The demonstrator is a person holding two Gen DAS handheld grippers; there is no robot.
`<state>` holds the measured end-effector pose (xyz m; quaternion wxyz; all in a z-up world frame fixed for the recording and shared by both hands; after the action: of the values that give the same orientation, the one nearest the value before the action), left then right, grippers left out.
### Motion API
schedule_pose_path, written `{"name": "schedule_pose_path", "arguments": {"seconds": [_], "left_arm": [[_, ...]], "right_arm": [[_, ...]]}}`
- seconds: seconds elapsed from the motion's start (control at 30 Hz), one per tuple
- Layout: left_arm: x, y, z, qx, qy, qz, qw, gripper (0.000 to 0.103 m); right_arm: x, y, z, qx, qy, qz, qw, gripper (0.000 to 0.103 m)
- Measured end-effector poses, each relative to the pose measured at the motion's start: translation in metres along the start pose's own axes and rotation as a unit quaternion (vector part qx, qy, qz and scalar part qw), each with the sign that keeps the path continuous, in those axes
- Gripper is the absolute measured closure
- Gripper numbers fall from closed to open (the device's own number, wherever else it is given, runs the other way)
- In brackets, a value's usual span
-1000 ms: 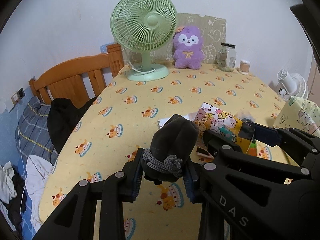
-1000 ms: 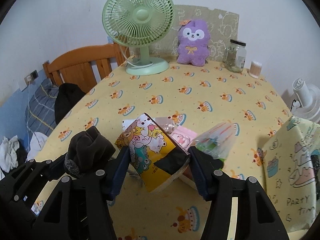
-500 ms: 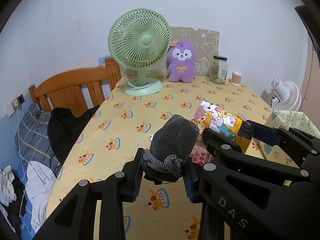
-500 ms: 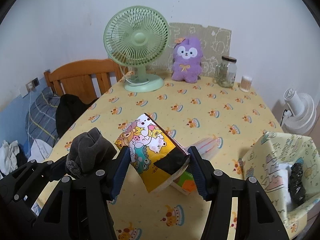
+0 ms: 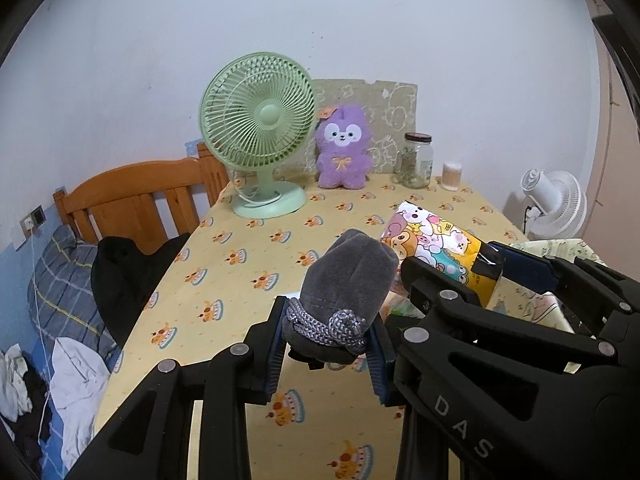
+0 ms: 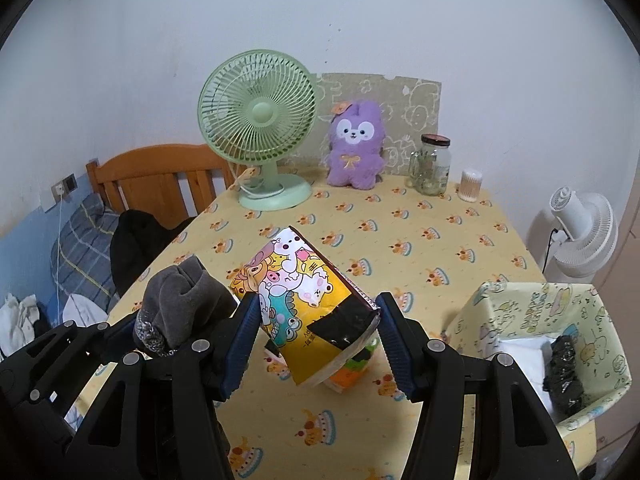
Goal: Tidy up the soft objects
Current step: 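Carry the grey sock and snack bag toward the yellow patterned box with both tools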
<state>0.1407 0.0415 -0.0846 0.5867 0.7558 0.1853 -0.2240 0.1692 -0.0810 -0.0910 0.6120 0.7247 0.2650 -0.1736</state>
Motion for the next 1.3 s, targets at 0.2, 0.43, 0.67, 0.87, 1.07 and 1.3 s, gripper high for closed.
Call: {"name": "schedule_pose_path", "arguments": {"seconds": [0.2,0.43,0.67,0.87,1.07,1.3], "left_arm": [[-0.007,0.011,0.016,0.011,-0.011,0.010,0.9998,0.067],[-0.013,0.024,0.032,0.020,-0.017,0.024,0.9994,0.067],[-0.014,0.038,0.050,0.027,-0.024,0.034,0.9988,0.067],[-0.013,0.049,0.068,0.037,-0.033,0.044,0.9978,0.067],[-0.011,0.059,0.088,0.045,-0.044,0.052,0.9967,0.067],[-0.008,0.067,0.111,0.055,-0.060,0.058,0.9950,0.067]], "right_arm": [[-0.012,0.007,0.014,0.008,-0.001,0.013,1.000,0.042],[-0.023,0.017,0.032,0.015,-0.007,0.030,0.999,0.042],[-0.032,0.025,0.050,0.023,-0.013,0.043,0.999,0.042],[-0.038,0.031,0.068,0.030,-0.022,0.054,0.998,0.042],[-0.043,0.038,0.089,0.038,-0.034,0.065,0.997,0.042],[-0.048,0.041,0.115,0.048,-0.050,0.071,0.995,0.042]]}}
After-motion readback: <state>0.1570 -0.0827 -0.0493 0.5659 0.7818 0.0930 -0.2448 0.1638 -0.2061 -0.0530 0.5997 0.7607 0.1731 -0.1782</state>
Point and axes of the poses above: each gripper's, at about its wrist camera, not at the fingertips, and x roughly the way its jaws point, z to its right, y to its top, the point moved 5 cm from there along x, roughly the way its jaws point, and after that the axes turned 12 degrees about x, right-handed, at the moved point
